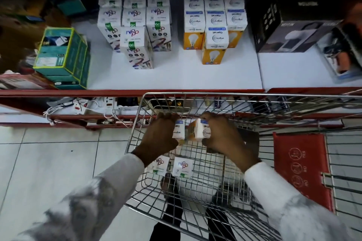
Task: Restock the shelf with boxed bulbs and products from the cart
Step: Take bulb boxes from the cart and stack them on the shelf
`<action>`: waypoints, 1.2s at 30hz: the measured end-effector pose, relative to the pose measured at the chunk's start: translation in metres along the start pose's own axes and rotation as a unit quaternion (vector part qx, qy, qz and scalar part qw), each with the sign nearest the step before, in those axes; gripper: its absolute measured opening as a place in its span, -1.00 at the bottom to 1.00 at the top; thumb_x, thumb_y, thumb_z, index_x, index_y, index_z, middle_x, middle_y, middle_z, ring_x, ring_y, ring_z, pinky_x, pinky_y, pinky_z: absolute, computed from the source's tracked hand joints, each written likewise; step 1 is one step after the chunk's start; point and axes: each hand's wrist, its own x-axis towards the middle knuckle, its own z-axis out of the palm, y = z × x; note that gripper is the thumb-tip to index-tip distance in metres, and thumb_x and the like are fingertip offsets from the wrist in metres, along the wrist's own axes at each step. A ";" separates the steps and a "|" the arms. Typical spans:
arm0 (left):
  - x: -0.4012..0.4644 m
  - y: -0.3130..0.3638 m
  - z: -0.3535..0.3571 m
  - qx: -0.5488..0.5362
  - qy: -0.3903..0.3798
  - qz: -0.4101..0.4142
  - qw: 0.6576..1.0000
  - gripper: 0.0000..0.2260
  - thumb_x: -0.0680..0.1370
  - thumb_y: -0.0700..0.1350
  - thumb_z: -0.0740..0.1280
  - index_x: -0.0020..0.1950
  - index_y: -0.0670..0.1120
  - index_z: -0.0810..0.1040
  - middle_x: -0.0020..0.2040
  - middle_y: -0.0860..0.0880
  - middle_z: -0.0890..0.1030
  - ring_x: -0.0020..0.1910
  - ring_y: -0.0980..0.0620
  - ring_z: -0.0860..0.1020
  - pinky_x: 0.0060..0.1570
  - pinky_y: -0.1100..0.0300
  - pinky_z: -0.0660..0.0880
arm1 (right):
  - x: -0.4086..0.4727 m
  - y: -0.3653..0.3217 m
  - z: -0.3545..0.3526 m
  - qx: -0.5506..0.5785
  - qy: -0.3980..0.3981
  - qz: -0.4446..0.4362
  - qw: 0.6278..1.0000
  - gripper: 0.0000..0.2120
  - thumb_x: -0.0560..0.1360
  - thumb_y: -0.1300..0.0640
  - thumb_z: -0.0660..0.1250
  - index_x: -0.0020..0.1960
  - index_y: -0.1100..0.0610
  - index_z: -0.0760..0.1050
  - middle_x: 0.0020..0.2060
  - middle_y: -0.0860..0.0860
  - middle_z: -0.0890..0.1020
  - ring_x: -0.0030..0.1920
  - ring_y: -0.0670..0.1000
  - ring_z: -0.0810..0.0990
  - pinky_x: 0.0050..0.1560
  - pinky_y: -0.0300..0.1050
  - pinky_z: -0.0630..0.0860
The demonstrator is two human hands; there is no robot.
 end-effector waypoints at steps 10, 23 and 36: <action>-0.027 0.051 -0.154 -0.015 0.108 0.000 0.994 -0.40 0.27 -0.03 0.56 0.28 0.06 0.49 0.17 -0.01 0.63 0.12 -0.08 0.60 0.02 0.09 0.52 | -0.048 -0.025 -0.177 -0.002 0.071 0.014 0.997 -0.31 0.17 0.04 0.60 0.27 -0.05 0.49 0.12 -0.02 0.64 0.07 0.05 0.60 -0.03 -0.14 0.50; 0.089 0.088 -0.173 0.042 0.216 -0.041 0.975 -0.38 0.30 -0.13 0.54 0.34 -0.05 0.46 0.30 -0.16 0.42 0.04 -0.25 0.64 -0.09 -0.03 0.58 | 0.050 0.007 -0.208 -0.104 0.236 0.023 0.966 -0.41 0.19 0.04 0.60 0.19 0.06 0.53 0.07 0.13 0.54 -0.03 0.21 0.64 -0.06 0.01 0.61; 0.147 0.080 -0.149 -0.017 0.211 -0.041 0.977 -0.41 0.34 -0.23 0.49 0.36 -0.08 0.46 0.34 -0.21 0.37 0.06 -0.26 0.63 0.01 -0.04 0.66 | 0.105 0.026 -0.200 -0.118 0.193 -0.010 0.974 -0.29 0.30 0.22 0.53 0.42 0.05 0.42 0.26 0.08 0.46 0.27 0.20 0.39 0.15 0.01 0.50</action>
